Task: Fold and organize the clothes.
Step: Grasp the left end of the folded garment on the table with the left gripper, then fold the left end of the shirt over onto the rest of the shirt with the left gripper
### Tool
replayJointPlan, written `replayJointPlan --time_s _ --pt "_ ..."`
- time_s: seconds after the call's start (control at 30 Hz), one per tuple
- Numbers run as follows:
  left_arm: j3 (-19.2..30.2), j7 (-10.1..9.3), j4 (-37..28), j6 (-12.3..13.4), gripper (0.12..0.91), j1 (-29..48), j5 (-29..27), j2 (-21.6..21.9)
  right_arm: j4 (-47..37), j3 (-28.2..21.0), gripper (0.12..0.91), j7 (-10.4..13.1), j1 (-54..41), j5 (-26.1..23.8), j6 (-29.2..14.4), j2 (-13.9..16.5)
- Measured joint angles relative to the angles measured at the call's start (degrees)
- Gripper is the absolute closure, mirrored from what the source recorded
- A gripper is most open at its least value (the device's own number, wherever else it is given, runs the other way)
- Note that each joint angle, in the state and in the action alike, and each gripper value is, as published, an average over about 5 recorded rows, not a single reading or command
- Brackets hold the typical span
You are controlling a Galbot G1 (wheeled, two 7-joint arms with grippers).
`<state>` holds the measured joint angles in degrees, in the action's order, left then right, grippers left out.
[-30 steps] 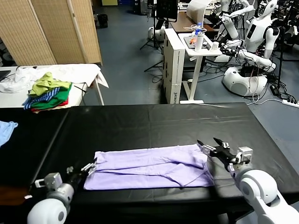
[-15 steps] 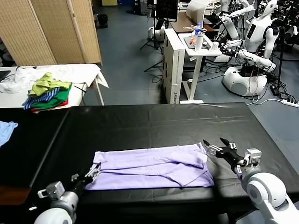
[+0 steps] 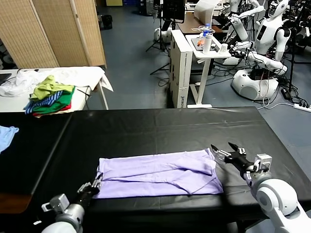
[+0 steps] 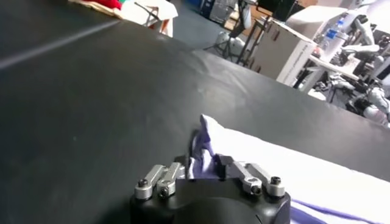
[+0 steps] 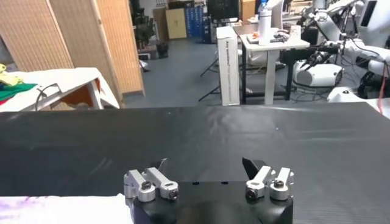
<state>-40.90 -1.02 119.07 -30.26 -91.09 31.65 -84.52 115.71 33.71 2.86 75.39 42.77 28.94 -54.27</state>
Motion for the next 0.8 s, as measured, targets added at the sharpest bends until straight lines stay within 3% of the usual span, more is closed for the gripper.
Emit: replayJointPlan --time_s 0.1,0.43,0.6,0.8 --pt "0.08 -0.05 -0.02 0.11 0.857 0.19 -0.90 0.24 0.04 0.21 0.118 0.01 -0.01 0.00 -0.02 -0.05" --pt "-1.29 1.03 1.33 3.66 0.847 -0.63 -11.57 3.39 0.02 0.39 0.118 0.30 0.01 -0.76 -0.57 -0.36" --pt "-4.31 1.77 1.07 4.80 0.847 -1.80 -13.33 8.32 -0.02 0.22 0.118 0.31 0.03 -1.29 -0.80 -0.71" --pt "-10.12 1.61 -0.37 5.17 0.847 -3.56 -11.13 16.33 -0.07 0.23 0.118 0.30 0.22 -1.75 -1.02 -0.87"
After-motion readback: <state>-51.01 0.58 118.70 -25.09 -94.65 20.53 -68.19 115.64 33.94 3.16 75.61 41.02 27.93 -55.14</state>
